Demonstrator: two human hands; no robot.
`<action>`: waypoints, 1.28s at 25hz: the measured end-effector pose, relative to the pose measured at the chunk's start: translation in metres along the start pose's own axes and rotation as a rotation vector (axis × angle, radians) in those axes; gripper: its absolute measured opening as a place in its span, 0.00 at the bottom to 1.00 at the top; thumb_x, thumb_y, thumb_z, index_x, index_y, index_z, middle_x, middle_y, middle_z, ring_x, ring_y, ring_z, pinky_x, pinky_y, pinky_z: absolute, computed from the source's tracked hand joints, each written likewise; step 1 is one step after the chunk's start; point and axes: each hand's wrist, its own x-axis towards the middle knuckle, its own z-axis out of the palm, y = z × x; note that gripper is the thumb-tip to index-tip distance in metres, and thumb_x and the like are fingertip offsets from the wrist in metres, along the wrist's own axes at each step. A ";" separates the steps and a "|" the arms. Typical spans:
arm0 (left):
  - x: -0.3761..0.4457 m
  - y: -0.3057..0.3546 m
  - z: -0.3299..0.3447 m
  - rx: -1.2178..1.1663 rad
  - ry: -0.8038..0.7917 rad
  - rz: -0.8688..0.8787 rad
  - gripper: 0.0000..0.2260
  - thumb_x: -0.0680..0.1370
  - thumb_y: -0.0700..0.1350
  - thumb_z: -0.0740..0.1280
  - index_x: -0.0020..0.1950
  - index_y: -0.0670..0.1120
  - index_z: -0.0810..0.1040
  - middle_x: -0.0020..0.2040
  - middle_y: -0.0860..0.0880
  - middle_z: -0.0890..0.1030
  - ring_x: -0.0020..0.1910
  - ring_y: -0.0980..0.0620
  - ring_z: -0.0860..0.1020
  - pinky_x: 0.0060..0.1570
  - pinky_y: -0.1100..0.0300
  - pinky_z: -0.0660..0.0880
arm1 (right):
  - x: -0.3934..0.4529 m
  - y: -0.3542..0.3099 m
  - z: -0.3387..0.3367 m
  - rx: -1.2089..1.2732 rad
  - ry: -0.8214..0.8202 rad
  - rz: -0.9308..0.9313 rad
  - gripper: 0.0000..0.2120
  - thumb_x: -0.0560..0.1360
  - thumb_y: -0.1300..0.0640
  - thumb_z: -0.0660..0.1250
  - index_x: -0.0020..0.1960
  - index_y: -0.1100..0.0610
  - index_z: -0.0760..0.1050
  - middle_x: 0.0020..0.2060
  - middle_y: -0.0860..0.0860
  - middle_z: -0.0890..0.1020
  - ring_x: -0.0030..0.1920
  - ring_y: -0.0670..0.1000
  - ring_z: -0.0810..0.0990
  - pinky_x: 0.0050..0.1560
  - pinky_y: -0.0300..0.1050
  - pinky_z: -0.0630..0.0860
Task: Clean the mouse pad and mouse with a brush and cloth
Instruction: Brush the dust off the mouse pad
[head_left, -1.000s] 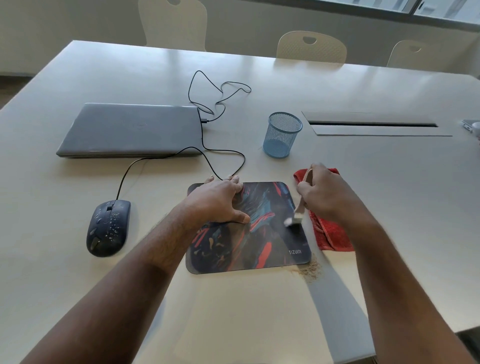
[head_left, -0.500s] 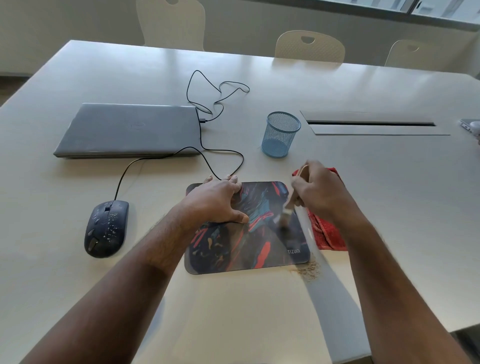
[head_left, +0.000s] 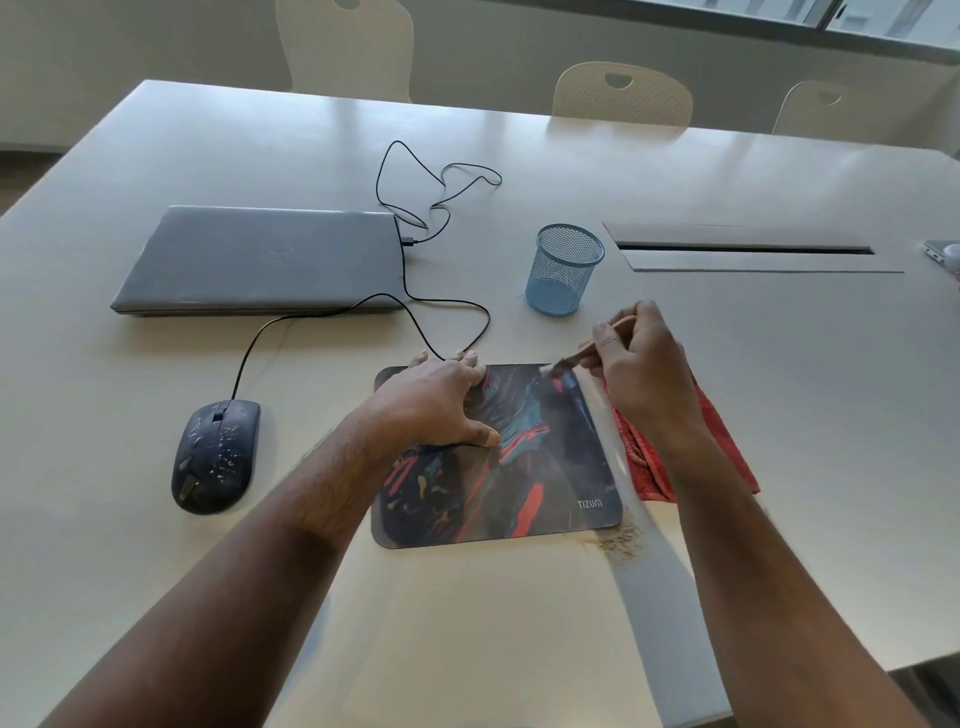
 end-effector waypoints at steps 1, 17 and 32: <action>0.000 0.000 0.000 0.003 -0.003 -0.006 0.45 0.68 0.70 0.69 0.79 0.49 0.63 0.81 0.52 0.59 0.78 0.51 0.58 0.77 0.46 0.50 | -0.001 0.001 0.005 0.033 0.008 0.011 0.06 0.84 0.55 0.65 0.52 0.57 0.71 0.43 0.55 0.86 0.44 0.55 0.88 0.54 0.61 0.84; -0.002 0.002 -0.001 0.007 0.012 -0.005 0.44 0.68 0.69 0.70 0.77 0.48 0.66 0.80 0.52 0.61 0.76 0.50 0.62 0.76 0.47 0.54 | 0.008 -0.001 0.002 -0.160 -0.360 -0.013 0.07 0.82 0.54 0.63 0.46 0.53 0.69 0.37 0.55 0.86 0.29 0.47 0.85 0.34 0.45 0.80; -0.003 0.003 -0.003 0.007 -0.011 -0.003 0.44 0.67 0.71 0.68 0.76 0.48 0.67 0.77 0.51 0.65 0.75 0.49 0.64 0.76 0.46 0.55 | 0.010 -0.012 0.003 0.193 -0.304 -0.088 0.09 0.85 0.64 0.61 0.48 0.54 0.70 0.45 0.59 0.87 0.42 0.58 0.89 0.45 0.51 0.86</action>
